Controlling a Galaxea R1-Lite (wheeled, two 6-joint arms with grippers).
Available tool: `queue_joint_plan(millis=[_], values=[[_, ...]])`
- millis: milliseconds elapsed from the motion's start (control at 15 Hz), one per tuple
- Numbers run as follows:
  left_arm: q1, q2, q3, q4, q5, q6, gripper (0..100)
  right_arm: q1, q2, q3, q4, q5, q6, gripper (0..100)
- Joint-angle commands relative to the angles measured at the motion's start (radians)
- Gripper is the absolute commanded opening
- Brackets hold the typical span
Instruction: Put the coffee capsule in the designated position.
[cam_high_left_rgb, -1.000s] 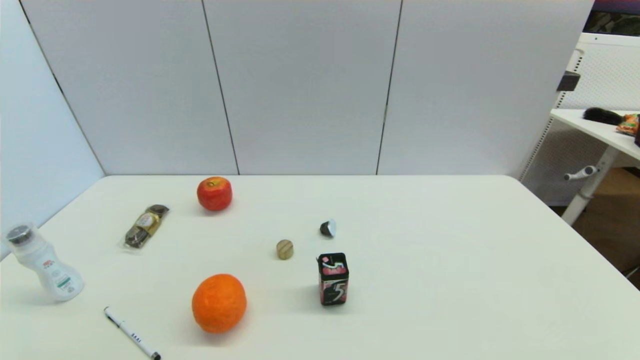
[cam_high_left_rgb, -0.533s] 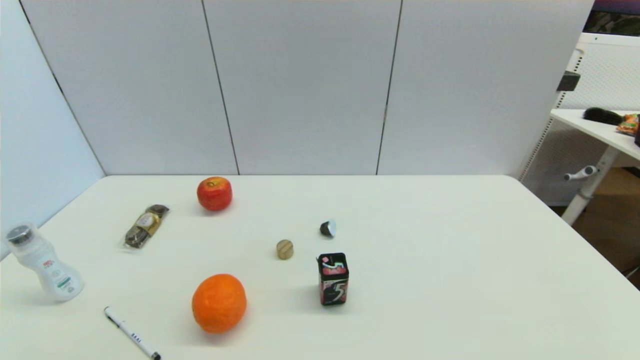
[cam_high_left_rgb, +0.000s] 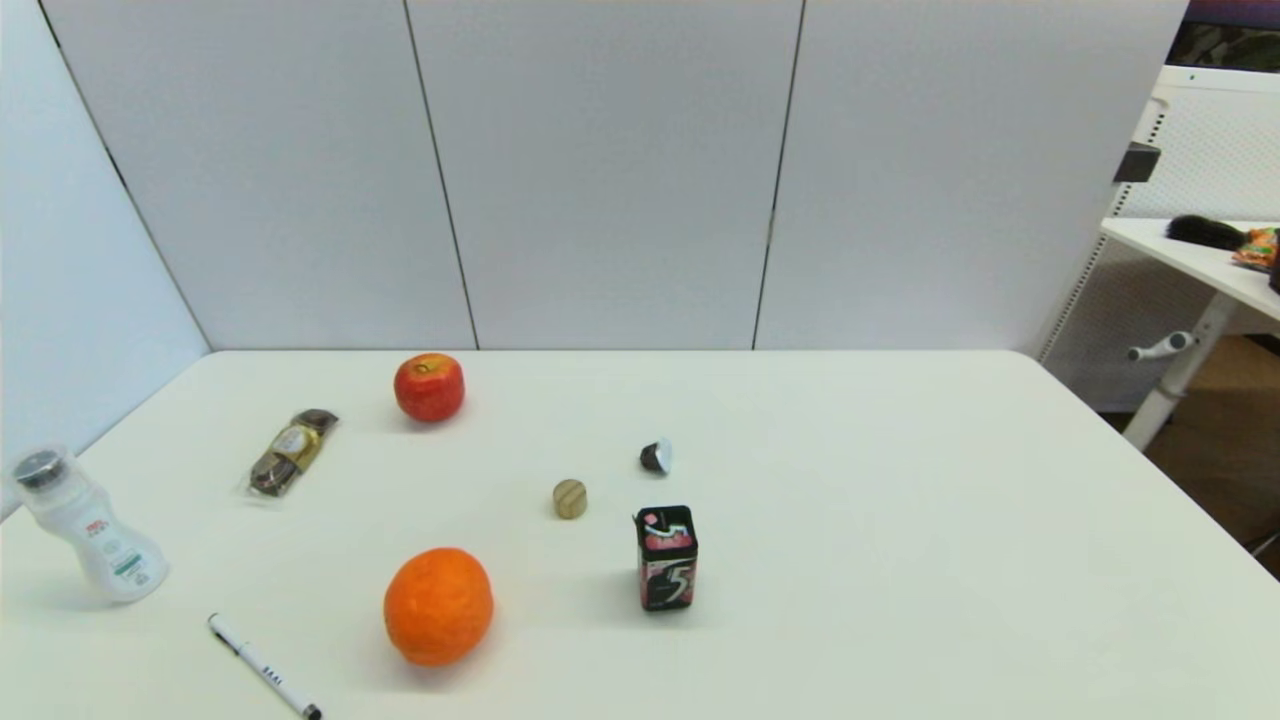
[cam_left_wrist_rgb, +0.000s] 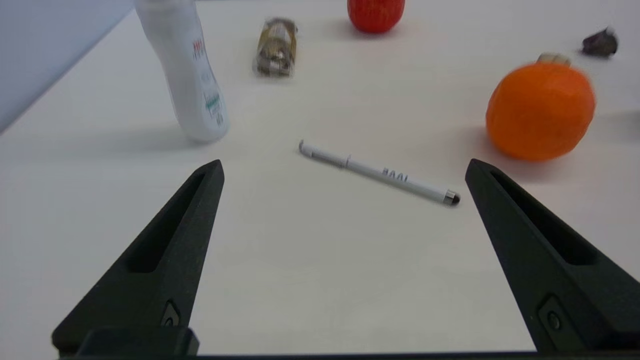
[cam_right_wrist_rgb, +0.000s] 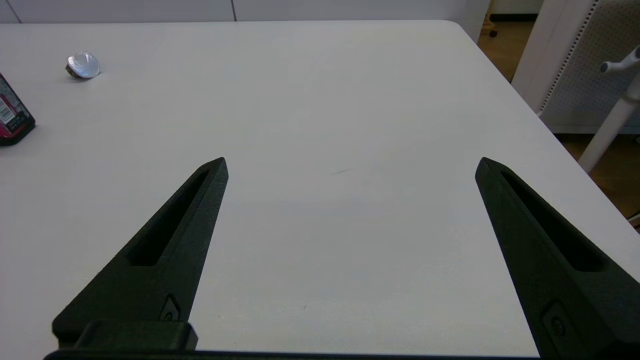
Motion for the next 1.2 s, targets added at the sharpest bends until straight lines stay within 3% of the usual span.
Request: queue_joint_plan(millis=[67, 267, 667, 1000, 1200], values=[[0.003, 0.299, -0.297, 0.0, 0.0, -0.001, 100, 0.0, 0.001, 0.0, -0.001, 0.0, 0.0, 100], [-0.018, 0.549, -0.57, 0.0, 0.0, -0.006, 100, 0.0, 0.001, 0.0, -0.001, 0.0, 0.0, 100], [0.008, 0.736, -0.826, 0.022, -0.01, 0.014, 100, 0.0, 0.001, 0.0, -0.001, 0.0, 0.0, 100], [-0.011, 1.052, -1.23, 0.077, -0.099, 0.105, 100, 0.0, 0.001, 0.0, -0.001, 0.0, 0.0, 100], [-0.12, 1.241, -1.395, 0.146, -0.099, 0.113, 100, 0.0, 0.001, 0.0, -0.001, 0.0, 0.0, 100]])
